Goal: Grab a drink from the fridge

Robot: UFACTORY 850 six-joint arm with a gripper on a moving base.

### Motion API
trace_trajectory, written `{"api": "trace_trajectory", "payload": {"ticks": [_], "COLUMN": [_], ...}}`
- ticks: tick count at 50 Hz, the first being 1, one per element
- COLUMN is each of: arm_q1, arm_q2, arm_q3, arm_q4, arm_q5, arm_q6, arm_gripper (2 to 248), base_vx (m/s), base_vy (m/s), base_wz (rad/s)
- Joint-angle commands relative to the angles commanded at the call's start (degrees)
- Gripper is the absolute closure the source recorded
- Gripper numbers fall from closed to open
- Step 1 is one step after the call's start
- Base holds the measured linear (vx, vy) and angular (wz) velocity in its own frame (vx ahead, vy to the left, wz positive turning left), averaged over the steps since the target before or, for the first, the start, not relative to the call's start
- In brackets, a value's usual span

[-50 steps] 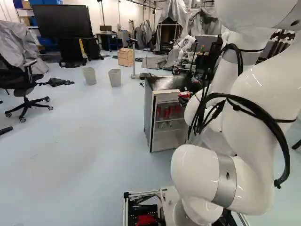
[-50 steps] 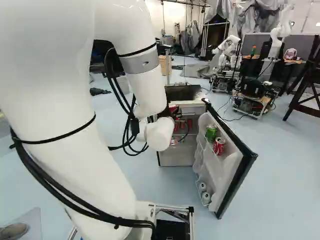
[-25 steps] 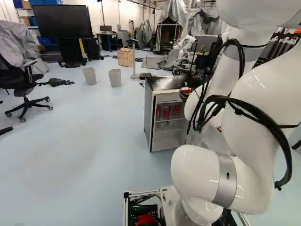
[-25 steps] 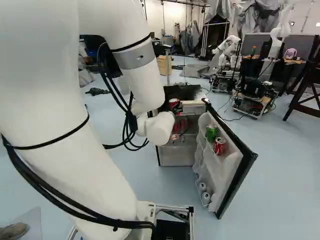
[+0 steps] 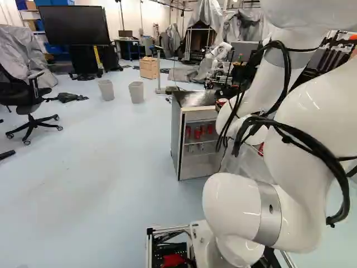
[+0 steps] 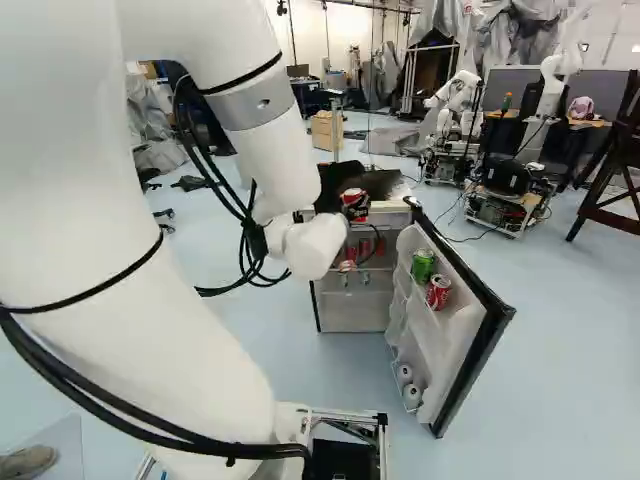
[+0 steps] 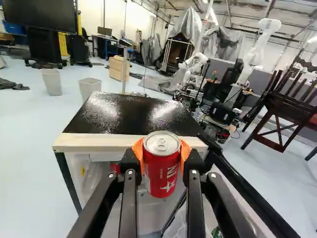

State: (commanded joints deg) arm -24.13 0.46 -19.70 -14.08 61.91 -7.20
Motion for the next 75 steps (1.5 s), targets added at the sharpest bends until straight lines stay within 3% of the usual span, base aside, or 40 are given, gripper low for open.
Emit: {"api": "trace_trajectory", "payload": {"ticks": [38, 75], "arm_q1": [7.7, 14.8], "arm_q2": [1.0, -4.2], "arm_q3": [-4.5, -10.4], "arm_q4": [13.2, 25.2], "arm_q5": [-4.2, -9.6], "arm_q6": [0.0, 0.0], "arm_gripper": [156, 156], "base_vx": [0.000, 0.000], "base_vy": [0.000, 0.000], "base_wz": [0.000, 0.000]}}
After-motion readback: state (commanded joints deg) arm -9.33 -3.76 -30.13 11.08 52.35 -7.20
